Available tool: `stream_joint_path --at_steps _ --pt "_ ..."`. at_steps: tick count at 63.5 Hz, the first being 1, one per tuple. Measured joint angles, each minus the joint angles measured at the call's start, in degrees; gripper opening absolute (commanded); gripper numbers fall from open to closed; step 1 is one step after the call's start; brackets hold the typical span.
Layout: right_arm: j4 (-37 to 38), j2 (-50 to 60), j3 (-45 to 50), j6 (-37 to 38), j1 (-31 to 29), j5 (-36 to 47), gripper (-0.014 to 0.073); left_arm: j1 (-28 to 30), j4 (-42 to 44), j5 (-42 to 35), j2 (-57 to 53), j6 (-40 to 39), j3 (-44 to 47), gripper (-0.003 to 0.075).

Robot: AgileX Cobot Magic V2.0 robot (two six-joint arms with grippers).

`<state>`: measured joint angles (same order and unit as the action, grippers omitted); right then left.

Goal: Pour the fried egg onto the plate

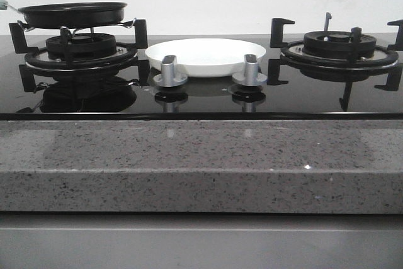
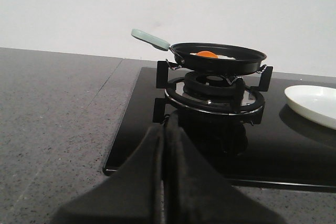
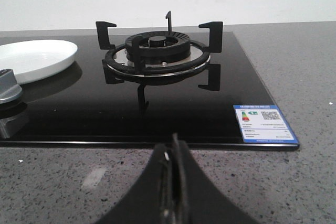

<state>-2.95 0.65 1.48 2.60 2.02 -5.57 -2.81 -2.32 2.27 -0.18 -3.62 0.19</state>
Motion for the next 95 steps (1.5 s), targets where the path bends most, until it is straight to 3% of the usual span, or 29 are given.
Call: stream_joint_path --at_steps 51,71,80,95 --pt "0.0 0.0 0.0 0.0 0.0 0.0 -0.0069 0.0 0.0 -0.1 0.0 0.0 0.0 -0.0020" --pt "0.0 0.0 -0.2 0.0 0.0 0.2 -0.0069 0.0 -0.7 -5.6 0.0 0.0 -0.2 -0.0020" --pt "0.0 0.0 -4.5 0.0 0.0 -1.6 -0.0069 0.0 -0.8 -3.5 0.0 0.0 -4.5 -0.0020" --pt "0.0 -0.7 -17.1 0.0 0.0 -5.6 -0.0069 0.0 0.3 4.3 2.6 0.0 -19.9 -0.0020"
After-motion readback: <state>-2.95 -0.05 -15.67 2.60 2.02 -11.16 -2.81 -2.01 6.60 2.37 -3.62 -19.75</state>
